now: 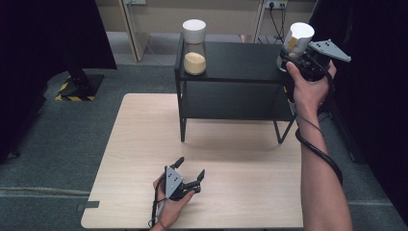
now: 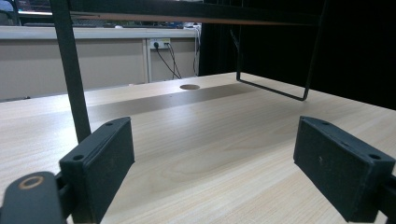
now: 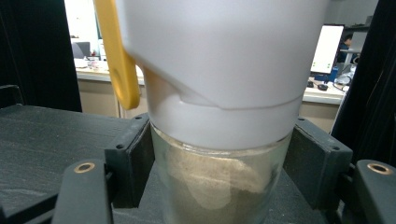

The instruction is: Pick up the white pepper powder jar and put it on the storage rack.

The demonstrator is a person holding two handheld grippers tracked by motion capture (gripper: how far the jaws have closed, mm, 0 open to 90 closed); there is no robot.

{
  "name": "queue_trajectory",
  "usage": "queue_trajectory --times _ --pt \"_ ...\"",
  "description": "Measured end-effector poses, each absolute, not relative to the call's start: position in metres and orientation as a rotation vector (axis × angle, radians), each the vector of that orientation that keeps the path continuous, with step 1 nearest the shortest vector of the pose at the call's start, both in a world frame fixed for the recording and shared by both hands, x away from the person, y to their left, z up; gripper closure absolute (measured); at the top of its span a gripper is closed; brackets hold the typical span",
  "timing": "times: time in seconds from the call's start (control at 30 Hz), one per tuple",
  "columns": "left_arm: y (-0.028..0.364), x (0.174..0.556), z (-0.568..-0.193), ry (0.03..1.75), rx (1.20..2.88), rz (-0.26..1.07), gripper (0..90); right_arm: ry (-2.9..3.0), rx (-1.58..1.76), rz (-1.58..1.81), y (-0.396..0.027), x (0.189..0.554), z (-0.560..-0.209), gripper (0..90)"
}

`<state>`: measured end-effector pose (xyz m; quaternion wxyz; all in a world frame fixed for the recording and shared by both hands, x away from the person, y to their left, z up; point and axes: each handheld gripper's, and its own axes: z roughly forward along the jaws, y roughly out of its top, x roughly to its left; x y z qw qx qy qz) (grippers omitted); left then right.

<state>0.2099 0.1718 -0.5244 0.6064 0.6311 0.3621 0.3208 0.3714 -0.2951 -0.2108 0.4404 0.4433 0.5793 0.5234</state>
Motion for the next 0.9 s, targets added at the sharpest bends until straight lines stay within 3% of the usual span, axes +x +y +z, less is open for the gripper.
queue_trajectory --times 0.43,0.9 --pt "0.172 0.2101 -0.5243 0.837 1.46 0.74 11.9 1.442 1.125 1.293 -0.295 0.377 -0.2076 29.2" --pt "0.1723 0.2101 -0.5244 0.838 1.458 0.74 11.8 1.47 1.137 1.317 -0.2989 0.3717 -0.2014 10.8"
